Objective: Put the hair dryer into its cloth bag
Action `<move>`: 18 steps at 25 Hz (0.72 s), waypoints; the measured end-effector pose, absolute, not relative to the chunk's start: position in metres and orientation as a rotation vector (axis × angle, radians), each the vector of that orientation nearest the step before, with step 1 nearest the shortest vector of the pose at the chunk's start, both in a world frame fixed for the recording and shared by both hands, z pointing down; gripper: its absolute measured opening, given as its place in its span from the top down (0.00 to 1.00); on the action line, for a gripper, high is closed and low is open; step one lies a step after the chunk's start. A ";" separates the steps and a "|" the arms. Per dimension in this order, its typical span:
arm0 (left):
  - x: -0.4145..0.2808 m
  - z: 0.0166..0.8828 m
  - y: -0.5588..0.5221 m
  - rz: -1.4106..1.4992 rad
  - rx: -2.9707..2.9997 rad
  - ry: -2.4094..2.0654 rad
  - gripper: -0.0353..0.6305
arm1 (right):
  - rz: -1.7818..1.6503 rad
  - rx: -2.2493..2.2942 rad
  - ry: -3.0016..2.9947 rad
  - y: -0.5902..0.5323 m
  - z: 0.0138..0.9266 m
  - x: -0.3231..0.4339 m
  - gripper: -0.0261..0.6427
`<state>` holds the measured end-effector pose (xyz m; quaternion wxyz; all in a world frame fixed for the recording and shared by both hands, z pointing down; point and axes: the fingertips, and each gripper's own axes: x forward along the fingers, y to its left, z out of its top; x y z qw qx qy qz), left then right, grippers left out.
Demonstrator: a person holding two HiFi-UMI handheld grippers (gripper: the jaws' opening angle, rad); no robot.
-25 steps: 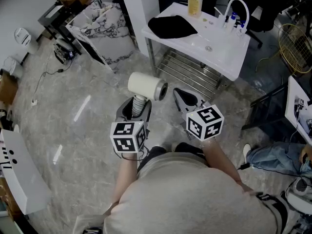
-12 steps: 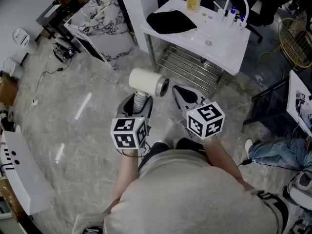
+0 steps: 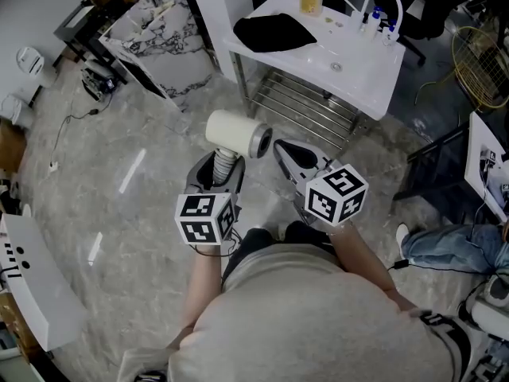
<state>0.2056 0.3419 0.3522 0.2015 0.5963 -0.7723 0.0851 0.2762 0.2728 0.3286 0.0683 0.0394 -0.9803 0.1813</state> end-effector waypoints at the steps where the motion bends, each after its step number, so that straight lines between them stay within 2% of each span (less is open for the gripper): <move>1: 0.206 0.352 0.341 0.236 1.664 -2.161 0.60 | 0.558 0.102 -2.958 0.273 0.327 0.277 0.96; 18: 0.221 0.361 0.329 0.101 1.583 -2.203 0.60 | 0.600 0.073 -2.895 0.251 0.361 0.293 0.96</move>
